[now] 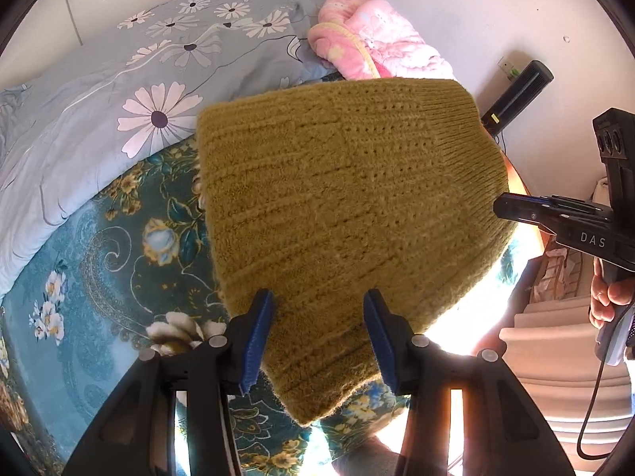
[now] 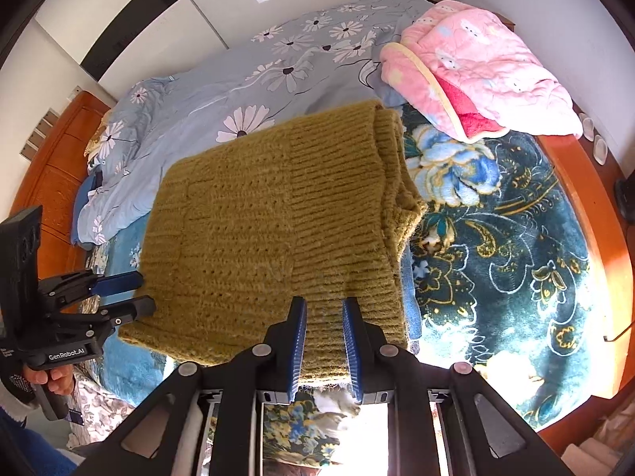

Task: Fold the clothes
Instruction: 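Lower the vest onto the blue clothes stack and open both grippers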

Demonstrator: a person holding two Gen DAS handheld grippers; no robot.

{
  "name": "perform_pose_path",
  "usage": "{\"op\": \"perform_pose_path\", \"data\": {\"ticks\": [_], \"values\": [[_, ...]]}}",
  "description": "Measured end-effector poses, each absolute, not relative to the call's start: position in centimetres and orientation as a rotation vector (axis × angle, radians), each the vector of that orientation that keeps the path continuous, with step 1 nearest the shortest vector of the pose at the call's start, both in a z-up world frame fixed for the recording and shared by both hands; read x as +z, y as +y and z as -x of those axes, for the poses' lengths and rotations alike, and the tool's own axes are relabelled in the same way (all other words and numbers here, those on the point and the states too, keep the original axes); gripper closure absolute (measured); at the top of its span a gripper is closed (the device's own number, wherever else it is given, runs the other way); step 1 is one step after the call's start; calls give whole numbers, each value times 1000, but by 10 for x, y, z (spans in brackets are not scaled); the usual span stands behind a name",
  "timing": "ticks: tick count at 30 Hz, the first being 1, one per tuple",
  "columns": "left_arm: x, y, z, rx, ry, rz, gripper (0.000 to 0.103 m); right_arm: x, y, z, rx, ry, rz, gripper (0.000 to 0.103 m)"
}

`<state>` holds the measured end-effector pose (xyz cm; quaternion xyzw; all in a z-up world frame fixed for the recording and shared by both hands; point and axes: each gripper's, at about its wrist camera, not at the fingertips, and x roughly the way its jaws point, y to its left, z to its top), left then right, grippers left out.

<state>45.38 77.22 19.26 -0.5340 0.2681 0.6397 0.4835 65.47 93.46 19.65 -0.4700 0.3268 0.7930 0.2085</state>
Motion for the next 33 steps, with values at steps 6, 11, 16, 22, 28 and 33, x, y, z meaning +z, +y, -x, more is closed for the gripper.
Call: {"op": "perform_pose_path", "data": {"ticks": [6,11,16,22,28,33], "values": [[181,773,-447,1566,632,1335,54,186,942,-655,2194,947,1309,84],[172,778,-445,1556,652,1355,54,182,942,-654,2189,952,1320,84],[165,779,-445,1546,661,1368,54,177,943,-654,2179,963,1327,85],[173,779,-444,1545,648,1365,54,181,945,-652,2181,954,1334,84],[199,771,-445,1574,615,1322,54,202,938,-652,2197,908,1302,82],[216,753,-443,1604,566,1292,52,218,924,-654,2196,868,1259,78]]}}
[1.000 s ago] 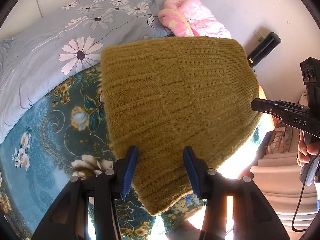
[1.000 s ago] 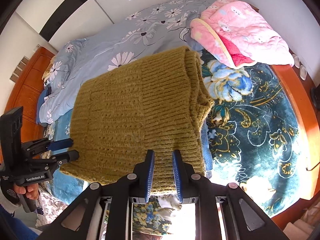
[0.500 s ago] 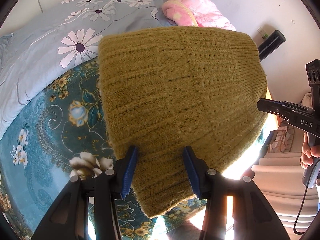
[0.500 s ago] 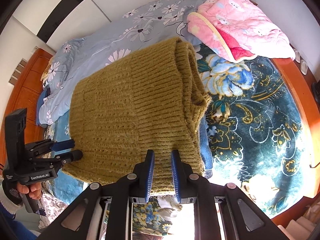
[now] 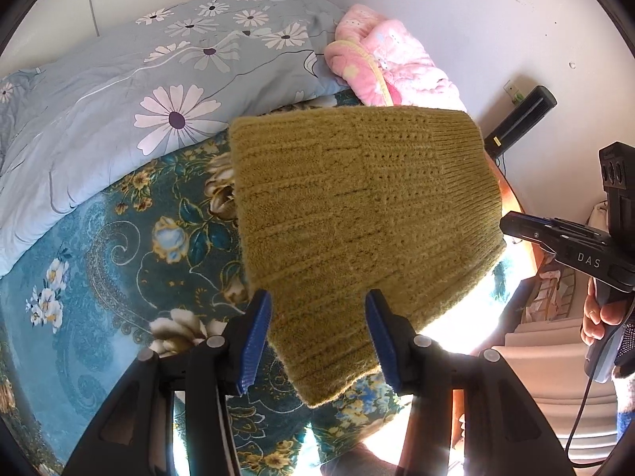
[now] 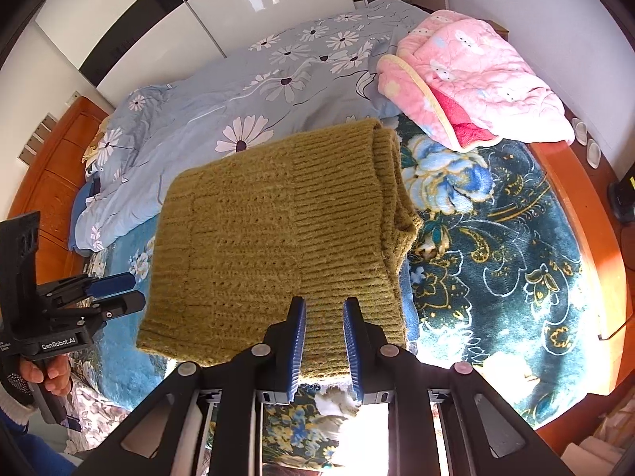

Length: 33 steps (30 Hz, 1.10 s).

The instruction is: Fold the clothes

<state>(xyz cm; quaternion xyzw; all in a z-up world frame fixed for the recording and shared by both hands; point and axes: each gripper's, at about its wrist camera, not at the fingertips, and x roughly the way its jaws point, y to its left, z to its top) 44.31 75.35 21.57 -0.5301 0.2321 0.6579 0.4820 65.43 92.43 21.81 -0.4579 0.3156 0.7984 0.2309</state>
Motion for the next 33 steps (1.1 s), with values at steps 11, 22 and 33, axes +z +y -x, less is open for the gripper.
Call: {"op": "perform_pose_path", "data": {"ticks": [11,22,33], "values": [[225,714,-439,1558,537,1203,30,234,866,-657,2075,863,1124,35],[221,652,-441,1486,595,1151,10,240,759,-650,1949,839,1055,12],[216,615,-479,1543,645,1128,5,239,712,-675,1977,857,1012,0]]}}
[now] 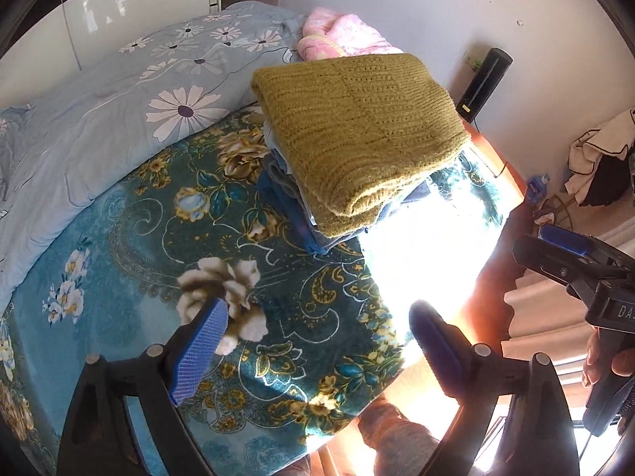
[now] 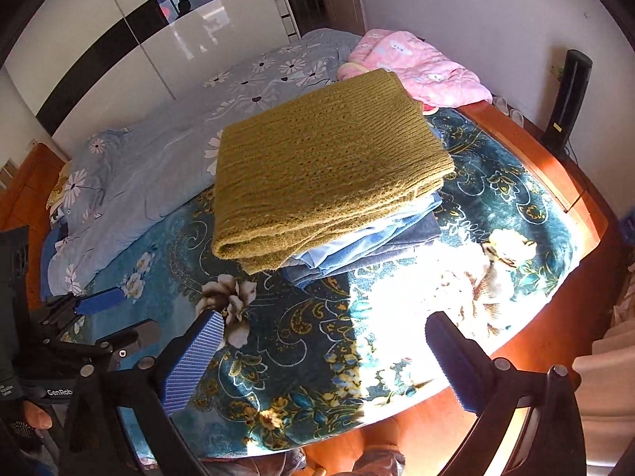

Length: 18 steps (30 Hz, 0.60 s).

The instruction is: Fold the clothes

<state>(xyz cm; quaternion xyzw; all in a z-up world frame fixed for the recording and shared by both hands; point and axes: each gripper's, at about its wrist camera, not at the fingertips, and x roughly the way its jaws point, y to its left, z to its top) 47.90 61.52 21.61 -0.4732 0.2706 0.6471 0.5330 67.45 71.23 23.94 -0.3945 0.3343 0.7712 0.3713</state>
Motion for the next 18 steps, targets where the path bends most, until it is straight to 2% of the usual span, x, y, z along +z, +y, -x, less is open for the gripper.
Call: {"op": "perform_pose_path", "data": {"ticks": [1,14,18], "values": [[215,614,-485,1558,635,1131,0,239,713,-678,1990,862,1012,0],[209,608,-542,1793,465,1217,0,228,737,-717,2110,767,1124,0],[204,607,-550,1834,470,1232,0,223,736,-717,2145,735,1154,0]]}}
